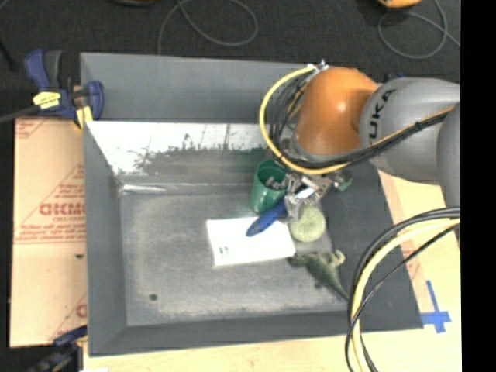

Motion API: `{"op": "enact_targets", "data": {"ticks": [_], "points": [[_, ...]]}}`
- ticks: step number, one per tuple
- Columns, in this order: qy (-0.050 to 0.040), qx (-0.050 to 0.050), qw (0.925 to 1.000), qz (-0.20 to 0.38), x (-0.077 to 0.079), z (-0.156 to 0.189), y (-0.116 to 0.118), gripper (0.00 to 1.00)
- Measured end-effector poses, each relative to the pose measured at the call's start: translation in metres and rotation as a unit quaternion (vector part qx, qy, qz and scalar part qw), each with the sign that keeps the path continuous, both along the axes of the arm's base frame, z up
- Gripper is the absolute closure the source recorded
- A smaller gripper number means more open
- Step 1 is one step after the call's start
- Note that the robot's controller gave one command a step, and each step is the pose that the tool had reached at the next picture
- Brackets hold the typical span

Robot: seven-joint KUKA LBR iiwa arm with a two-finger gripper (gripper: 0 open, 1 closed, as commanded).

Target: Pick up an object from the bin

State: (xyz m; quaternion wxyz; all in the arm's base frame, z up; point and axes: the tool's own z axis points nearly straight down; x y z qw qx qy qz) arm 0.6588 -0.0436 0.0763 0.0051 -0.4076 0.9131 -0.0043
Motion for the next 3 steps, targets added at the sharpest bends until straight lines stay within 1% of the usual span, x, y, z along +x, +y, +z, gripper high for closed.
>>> {"op": "enact_targets", "data": {"ticks": [1, 2, 3], "points": [[0.0, 0.001, 1.0, -0.001, 0.0, 0.0, 0.0, 1.0], [0.0054, 0.001, 1.0, -0.004, 0.001, 0.036, -0.002, 1.0], [0.0059, 0.002, 1.0, -0.005, 0.0, 0.047, -0.001, 1.0]]}}
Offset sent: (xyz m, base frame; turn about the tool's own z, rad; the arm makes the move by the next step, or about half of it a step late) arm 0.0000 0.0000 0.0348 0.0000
